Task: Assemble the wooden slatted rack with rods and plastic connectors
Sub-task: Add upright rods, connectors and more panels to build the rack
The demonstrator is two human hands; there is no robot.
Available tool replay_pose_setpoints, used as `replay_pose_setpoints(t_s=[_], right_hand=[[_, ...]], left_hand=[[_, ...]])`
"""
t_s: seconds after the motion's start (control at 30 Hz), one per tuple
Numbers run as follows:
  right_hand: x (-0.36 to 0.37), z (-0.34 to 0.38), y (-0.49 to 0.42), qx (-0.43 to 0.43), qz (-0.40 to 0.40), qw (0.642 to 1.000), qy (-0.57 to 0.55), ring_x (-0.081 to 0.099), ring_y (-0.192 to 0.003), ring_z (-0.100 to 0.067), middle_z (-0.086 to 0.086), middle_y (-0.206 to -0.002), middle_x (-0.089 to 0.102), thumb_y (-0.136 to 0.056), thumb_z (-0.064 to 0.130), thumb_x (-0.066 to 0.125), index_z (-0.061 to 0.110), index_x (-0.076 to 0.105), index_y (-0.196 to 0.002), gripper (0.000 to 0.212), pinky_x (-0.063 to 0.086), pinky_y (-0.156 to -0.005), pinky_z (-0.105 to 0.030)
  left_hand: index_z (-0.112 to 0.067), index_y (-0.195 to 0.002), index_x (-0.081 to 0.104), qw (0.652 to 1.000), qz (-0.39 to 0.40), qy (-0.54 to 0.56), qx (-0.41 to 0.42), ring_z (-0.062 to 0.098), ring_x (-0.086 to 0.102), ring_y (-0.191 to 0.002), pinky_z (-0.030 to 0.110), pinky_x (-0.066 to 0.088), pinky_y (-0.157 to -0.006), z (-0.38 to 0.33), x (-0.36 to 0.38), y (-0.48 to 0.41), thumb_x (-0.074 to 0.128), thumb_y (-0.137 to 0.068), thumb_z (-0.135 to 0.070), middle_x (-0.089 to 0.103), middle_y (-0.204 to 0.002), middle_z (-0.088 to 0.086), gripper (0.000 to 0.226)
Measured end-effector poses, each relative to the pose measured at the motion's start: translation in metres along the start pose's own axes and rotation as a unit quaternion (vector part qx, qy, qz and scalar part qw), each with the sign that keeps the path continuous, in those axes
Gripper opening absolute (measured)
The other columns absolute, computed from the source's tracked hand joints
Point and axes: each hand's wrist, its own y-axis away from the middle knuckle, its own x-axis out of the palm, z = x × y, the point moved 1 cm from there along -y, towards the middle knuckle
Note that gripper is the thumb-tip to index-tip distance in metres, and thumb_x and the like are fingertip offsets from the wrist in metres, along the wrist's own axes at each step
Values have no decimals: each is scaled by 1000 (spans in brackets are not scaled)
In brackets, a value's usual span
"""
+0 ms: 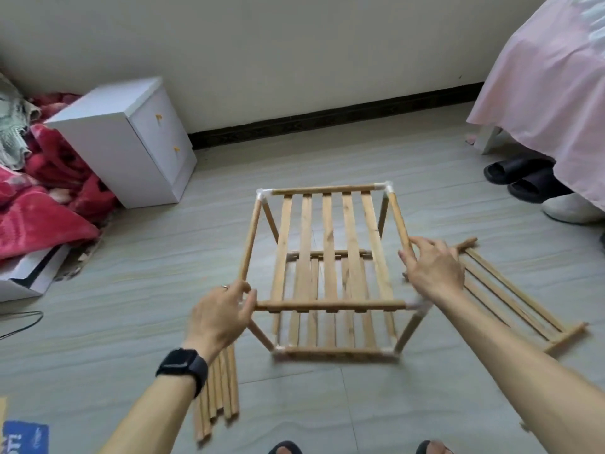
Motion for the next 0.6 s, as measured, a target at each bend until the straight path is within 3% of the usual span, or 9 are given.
replay_pose_setpoints(t_s=[0.1, 0.17, 0.27, 0.33, 0.47, 0.53, 0.6], right_hand=[[8, 31, 43, -129, -64, 989, -18, 51, -118, -31, -10, -129, 60, -96, 47, 54, 16, 61, -128, 45, 44, -95, -48], [21, 51, 87, -199, -40, 979, -1, 48, -126, -26, -5, -131, 59, -91, 57, 48, 19, 63, -126, 53, 41, -101, -51], [45, 67, 130, -185, 97, 976, 56, 28, -143, -25, -3, -144, 51, -93, 66, 35, 26, 50, -138, 62, 13, -118, -61], [54, 69, 138, -153, 135, 977, 68, 15, -148, -29, -5, -148, 47, -93, 66, 36, 30, 37, -146, 64, -6, -118, -65], [44, 57, 122, -188, 185, 963, 58, 14, -147, -27, 5, -149, 45, -88, 66, 50, 36, 33, -149, 70, -11, -118, -66], [30, 46, 105, -228, 234, 943, 61, 15, -148, -25, 7, -151, 44, -86, 64, 58, 38, 34, -151, 74, -10, -119, -64], [15, 33, 85, -275, 266, 920, 81, 16, -149, -22, 8, -156, 42, -84, 62, 66, 39, 35, -154, 79, -5, -122, -59]], left_hand=[[-29, -97, 68, 997, -47, -20, 61, 7, 51, -52, 21, 38, -43, -19, 4, 32, 27, -98, -57, 56, -60, -12, 50], [-28, -92, 73, 993, -50, -13, 102, 6, 47, -46, 17, 30, -43, -26, 6, 47, 28, -96, -52, 56, -54, -12, 51], [-32, -106, 75, 986, 31, -3, 162, 4, 58, -56, 23, 48, -56, -47, -3, 63, 27, -92, -51, 72, -73, -12, 53], [-33, -113, 72, 975, 72, -8, 212, 5, 58, -61, 24, 51, -63, -62, -8, 76, 35, -94, -45, 75, -82, -11, 44], [-38, -129, 60, 966, 115, 6, 230, 3, 46, -57, 27, 51, -66, -72, -13, 89, 44, -94, -39, 70, -88, -14, 38], [-34, -134, 53, 968, 82, 17, 236, 2, 51, -67, 28, 53, -68, -64, -12, 83, 50, -89, -35, 68, -92, -13, 45], [-24, -132, 56, 965, 14, -28, 259, 13, 58, -81, 29, 56, -68, -50, -9, 70, 61, -75, -26, 66, -96, -6, 57]])
